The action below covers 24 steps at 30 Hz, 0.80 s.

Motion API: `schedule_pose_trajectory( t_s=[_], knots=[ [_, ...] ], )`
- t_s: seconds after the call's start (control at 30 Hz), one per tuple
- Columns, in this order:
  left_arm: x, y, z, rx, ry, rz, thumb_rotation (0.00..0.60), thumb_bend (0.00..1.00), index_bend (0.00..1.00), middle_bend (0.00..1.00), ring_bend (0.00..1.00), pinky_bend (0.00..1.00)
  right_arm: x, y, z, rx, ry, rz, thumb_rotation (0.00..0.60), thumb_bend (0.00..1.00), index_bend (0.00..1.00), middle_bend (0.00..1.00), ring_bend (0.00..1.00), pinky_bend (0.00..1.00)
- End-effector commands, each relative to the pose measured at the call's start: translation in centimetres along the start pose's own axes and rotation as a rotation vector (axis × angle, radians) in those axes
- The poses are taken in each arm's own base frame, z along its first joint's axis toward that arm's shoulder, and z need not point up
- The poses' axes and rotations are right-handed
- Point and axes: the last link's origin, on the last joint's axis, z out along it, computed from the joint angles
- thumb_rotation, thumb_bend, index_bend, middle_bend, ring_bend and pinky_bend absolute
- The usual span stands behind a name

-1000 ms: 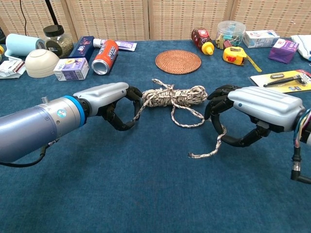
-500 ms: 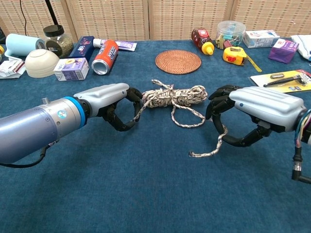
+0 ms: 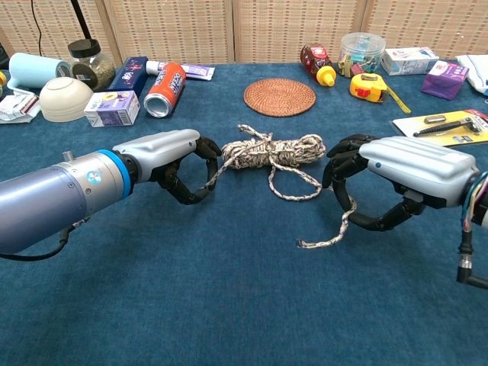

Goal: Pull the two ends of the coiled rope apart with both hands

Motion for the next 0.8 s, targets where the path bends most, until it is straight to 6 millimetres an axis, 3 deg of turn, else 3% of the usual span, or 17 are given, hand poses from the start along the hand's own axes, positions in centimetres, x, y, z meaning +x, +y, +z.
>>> schedule_pose_trajectory(
  t_s=[0.03,0.8],
  knots=[
    [0.02,-0.01,-0.01,-0.001,-0.002,0.001,0.6,0.43,0.52,0.16,0.1,0.0,-0.02,-0.01,0.0,0.0,0.0,0.002,0.6,0.45,0.63,0.32,0.13,0.0],
    [0.7,-0.74,-0.26,0.024,0.017,0.0,0.6,0.45,0.57,0.17,0.1,0.0,-0.04,-0.09,0.11,0.001,-0.005,0.0,0.6,0.45,0.64,0.32,0.13,0.0]
  ],
)
